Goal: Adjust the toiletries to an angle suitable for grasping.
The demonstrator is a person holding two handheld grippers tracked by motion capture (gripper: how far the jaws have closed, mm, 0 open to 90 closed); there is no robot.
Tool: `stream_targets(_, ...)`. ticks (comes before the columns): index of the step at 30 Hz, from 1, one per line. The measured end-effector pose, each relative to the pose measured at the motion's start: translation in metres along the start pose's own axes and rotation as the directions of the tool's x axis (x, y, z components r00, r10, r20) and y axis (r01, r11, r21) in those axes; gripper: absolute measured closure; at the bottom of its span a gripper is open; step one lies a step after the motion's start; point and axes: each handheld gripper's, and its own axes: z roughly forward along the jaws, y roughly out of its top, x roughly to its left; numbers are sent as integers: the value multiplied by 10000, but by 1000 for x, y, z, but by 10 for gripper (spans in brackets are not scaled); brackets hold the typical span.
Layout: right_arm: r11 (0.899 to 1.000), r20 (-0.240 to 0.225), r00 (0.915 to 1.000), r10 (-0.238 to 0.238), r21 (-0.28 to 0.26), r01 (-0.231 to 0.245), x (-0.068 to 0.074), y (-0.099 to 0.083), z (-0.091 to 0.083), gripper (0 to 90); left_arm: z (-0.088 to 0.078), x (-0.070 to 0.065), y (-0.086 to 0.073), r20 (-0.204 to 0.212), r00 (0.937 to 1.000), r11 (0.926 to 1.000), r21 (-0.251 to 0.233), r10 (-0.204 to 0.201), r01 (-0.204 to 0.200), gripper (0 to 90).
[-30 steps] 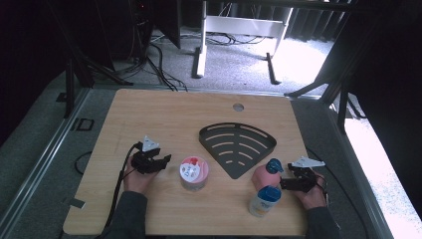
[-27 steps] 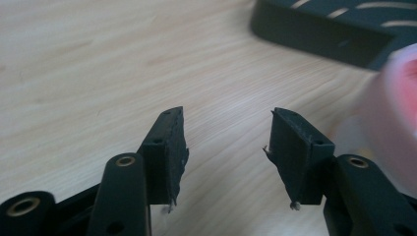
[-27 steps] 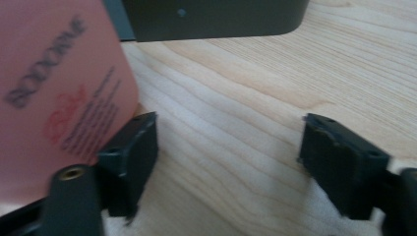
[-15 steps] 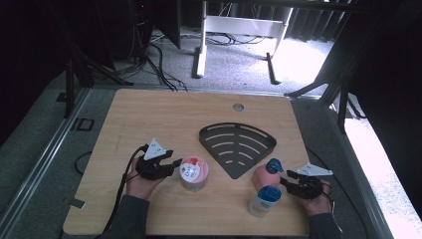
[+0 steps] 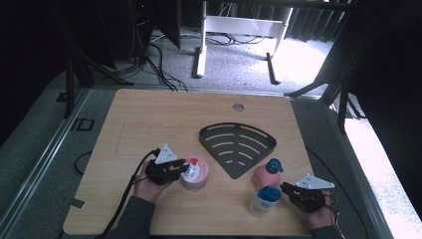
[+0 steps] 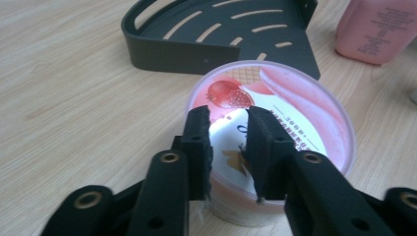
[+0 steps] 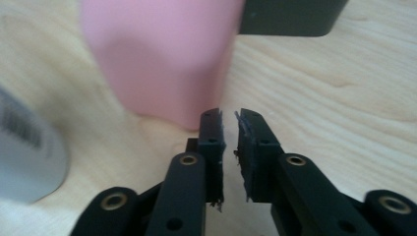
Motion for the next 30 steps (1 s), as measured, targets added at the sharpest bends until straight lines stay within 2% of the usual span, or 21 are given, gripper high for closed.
stream_targets(3,10000,-182,9998,-30,1,30,6,-3,-4,837,-1,-2,0,86,9999,9999,88,136,-137,778)
stream_targets(7,9999,-453,9989,-115,-117,110,16,-7,-9,866,-4,-6,-1,221,9984,9983,250,529,-535,837)
stream_targets(13,9973,-751,9944,-741,-61,738,36,-9,-12,899,-9,-10,-2,44,9969,9958,452,792,-793,883)
stream_targets(20,9959,-1313,9873,-890,55,905,49,-17,-11,900,-13,-6,-6,191,9983,9975,416,557,-564,891)
stream_targets(23,9958,-1636,9827,-872,130,906,54,-20,-12,900,-14,-6,-7,150,9980,9972,418,608,-614,891)
stream_targets(26,9957,-1760,9811,-802,317,871,58,-24,-12,900,-15,-7,-7,197,9976,9966,466,666,-675,891)
stream_targets(30,9956,-1916,9779,-840,249,904,60,-24,-13,900,-17,-7,-8,242,9972,9963,479,702,-712,891)
